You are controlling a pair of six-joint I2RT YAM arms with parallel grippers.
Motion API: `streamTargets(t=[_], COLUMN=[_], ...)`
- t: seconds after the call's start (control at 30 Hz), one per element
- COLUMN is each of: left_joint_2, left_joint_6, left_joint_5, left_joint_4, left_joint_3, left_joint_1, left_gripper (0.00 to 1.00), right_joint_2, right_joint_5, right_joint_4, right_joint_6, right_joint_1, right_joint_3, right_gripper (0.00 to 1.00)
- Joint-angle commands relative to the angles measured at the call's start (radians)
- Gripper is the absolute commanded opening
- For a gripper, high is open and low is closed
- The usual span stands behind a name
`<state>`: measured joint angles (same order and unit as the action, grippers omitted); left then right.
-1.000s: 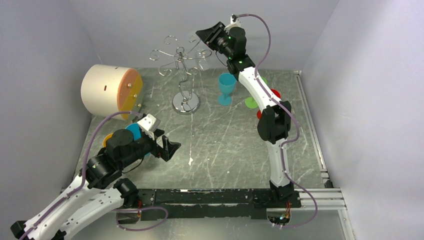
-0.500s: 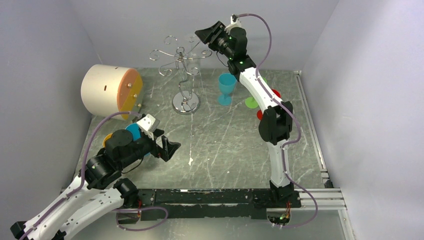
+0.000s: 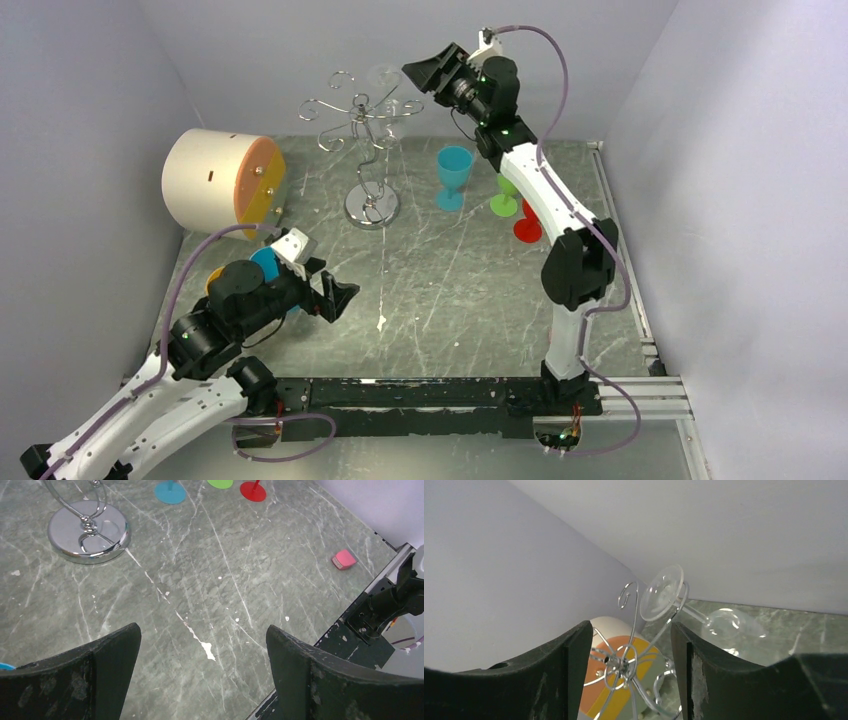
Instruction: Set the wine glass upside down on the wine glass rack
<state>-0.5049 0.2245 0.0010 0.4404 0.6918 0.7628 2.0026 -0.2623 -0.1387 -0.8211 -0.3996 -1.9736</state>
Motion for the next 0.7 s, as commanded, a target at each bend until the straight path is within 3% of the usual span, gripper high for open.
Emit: streamTargets(t=[0.0,0.2,0.37,0.67], left_joint_2=[0.023,0.047,0.037,-0.064], left_joint_6=[-0.001,0.046,0.213,0.433], left_joint_5=[-0.08,-0.316,-0.498,-0.495], left_joint_4=[0.026,0.102,0.251,0.501], left_joint_3=[0.024,0.065,0.177,0.328], left_joint_1=[-0.003,-0.002,-0.003,-0.002], left_gripper=[0.99,0.99,0.99,0.88], right_joint_2=[-0.126,-0.341,-0.525,-0.742], right_joint_5=[-0.005,0.009,0.051,0.05], right_joint_4=[-0.003,-0.012,-0.01,0.056], right_joint_6=[0.069,0.142,0.194,0.25], right_joint_1=[0.013,0.013,0.012,0.01], right_joint_3=[0.106,0.337,0.537,0.77], right_gripper=[0.63,0.63,0.67,0.92])
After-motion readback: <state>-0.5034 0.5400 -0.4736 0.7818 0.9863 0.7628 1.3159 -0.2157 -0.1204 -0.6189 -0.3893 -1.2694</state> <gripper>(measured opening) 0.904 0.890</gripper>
